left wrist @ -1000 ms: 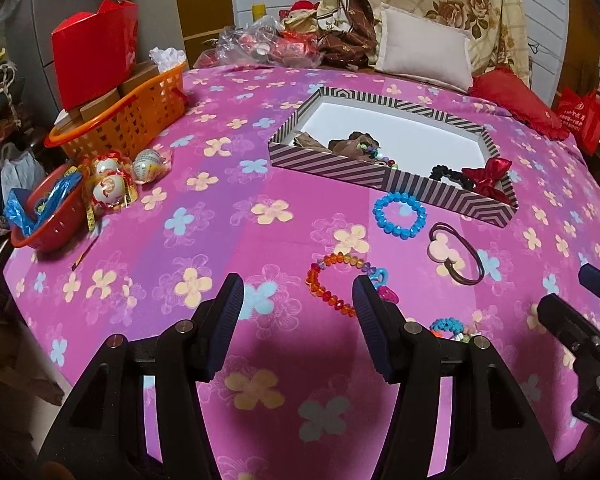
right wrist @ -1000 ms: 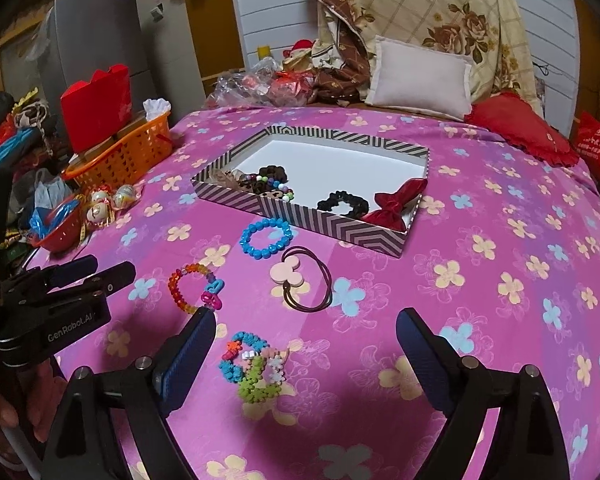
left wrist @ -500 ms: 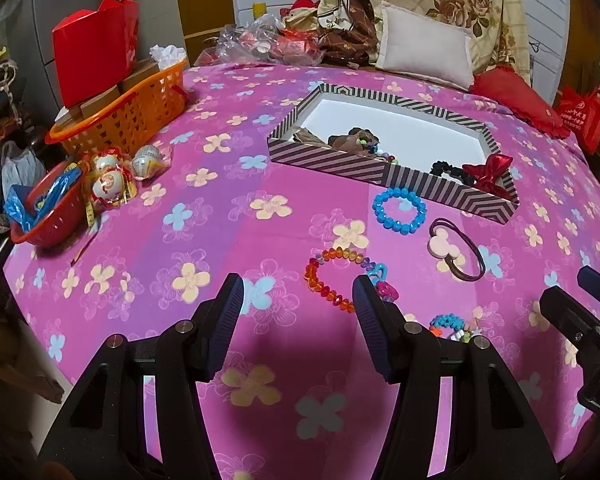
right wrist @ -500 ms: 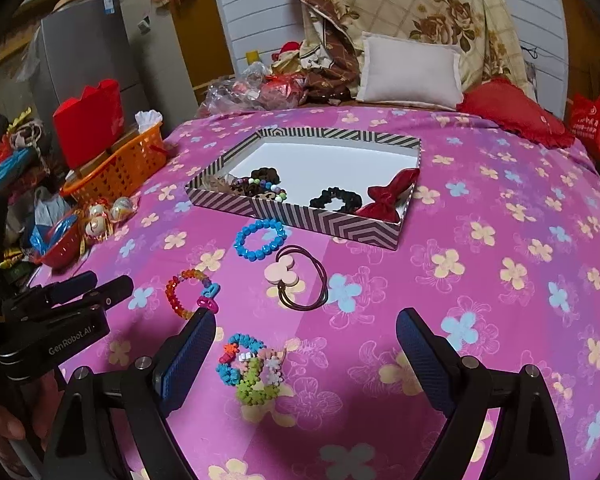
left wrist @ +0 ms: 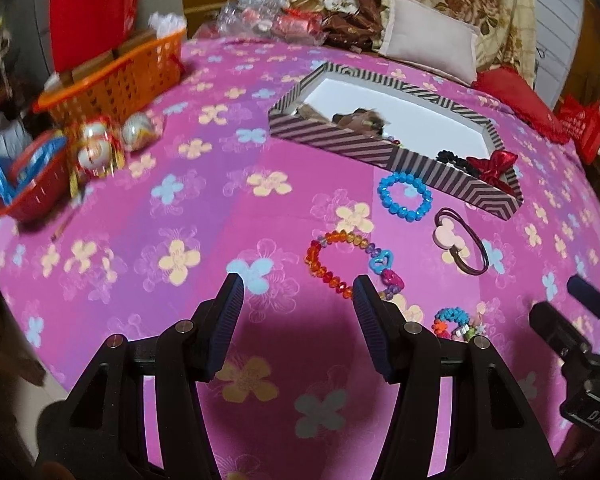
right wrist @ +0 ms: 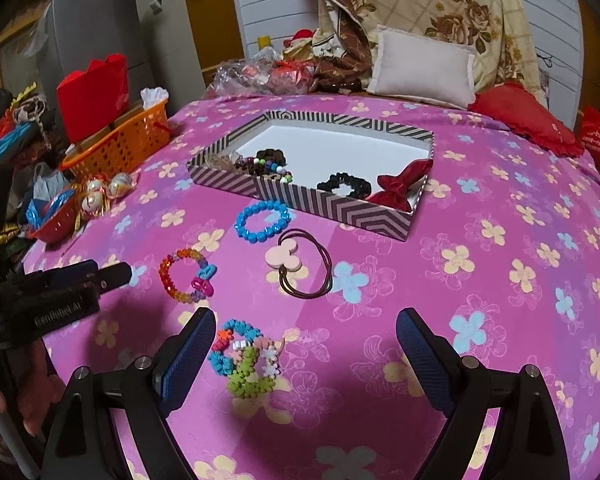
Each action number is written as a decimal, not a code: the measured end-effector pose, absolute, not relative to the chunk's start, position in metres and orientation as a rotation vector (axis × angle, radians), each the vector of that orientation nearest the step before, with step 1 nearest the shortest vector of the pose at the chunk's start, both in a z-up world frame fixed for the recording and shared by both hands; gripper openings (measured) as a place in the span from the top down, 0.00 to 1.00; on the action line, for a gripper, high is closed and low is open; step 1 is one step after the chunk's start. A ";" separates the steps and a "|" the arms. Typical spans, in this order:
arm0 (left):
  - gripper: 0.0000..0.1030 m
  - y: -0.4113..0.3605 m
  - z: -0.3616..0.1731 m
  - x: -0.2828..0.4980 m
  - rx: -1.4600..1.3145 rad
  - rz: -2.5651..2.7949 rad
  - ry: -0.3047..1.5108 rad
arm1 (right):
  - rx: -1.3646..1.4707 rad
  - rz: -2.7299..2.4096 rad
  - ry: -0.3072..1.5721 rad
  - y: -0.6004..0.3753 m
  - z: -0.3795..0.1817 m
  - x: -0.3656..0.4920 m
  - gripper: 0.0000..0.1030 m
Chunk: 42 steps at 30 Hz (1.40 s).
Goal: Organize jewelry
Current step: 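Grasp the orange bead bracelet with left tool while right tool grasps pink Mickey hair tie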
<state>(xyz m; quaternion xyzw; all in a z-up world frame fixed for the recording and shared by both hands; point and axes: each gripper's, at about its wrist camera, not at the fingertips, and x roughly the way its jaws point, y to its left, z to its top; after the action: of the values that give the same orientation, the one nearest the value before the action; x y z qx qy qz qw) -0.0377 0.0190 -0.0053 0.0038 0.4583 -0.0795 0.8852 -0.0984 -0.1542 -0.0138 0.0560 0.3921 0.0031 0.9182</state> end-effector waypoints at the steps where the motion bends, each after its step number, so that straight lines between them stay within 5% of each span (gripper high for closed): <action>1: 0.45 0.022 -0.007 -0.036 -0.009 -0.170 0.965 | 0.115 0.008 0.807 -0.154 -0.015 -0.099 0.12; 9: 0.45 0.036 -0.027 -0.025 -0.065 -0.218 1.035 | 0.075 0.035 0.824 -0.144 -0.026 -0.088 0.13; 11: 0.45 0.037 -0.031 -0.023 -0.073 -0.212 1.049 | 0.049 0.038 0.821 -0.141 -0.028 -0.083 0.17; 13: 0.45 0.037 -0.034 -0.021 -0.077 -0.205 1.054 | 0.037 0.048 0.839 -0.139 -0.031 -0.073 0.33; 25: 0.45 0.041 -0.041 -0.010 -0.055 -0.188 1.045 | 0.016 0.085 0.900 -0.141 -0.050 -0.011 0.38; 35: 0.45 0.034 -0.044 -0.004 -0.040 -0.208 1.050 | -0.035 0.089 0.906 -0.141 -0.064 0.004 0.68; 42: 0.44 0.023 -0.043 0.003 -0.023 -0.220 1.048 | -0.022 0.082 0.904 -0.149 -0.063 -0.006 0.70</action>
<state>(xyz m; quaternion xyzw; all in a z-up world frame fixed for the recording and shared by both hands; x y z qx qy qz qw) 0.0026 0.0226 -0.0429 -0.0110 0.4993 -0.1049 0.8600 -0.0058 -0.1491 -0.0635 -0.0108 0.4366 0.0395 0.8987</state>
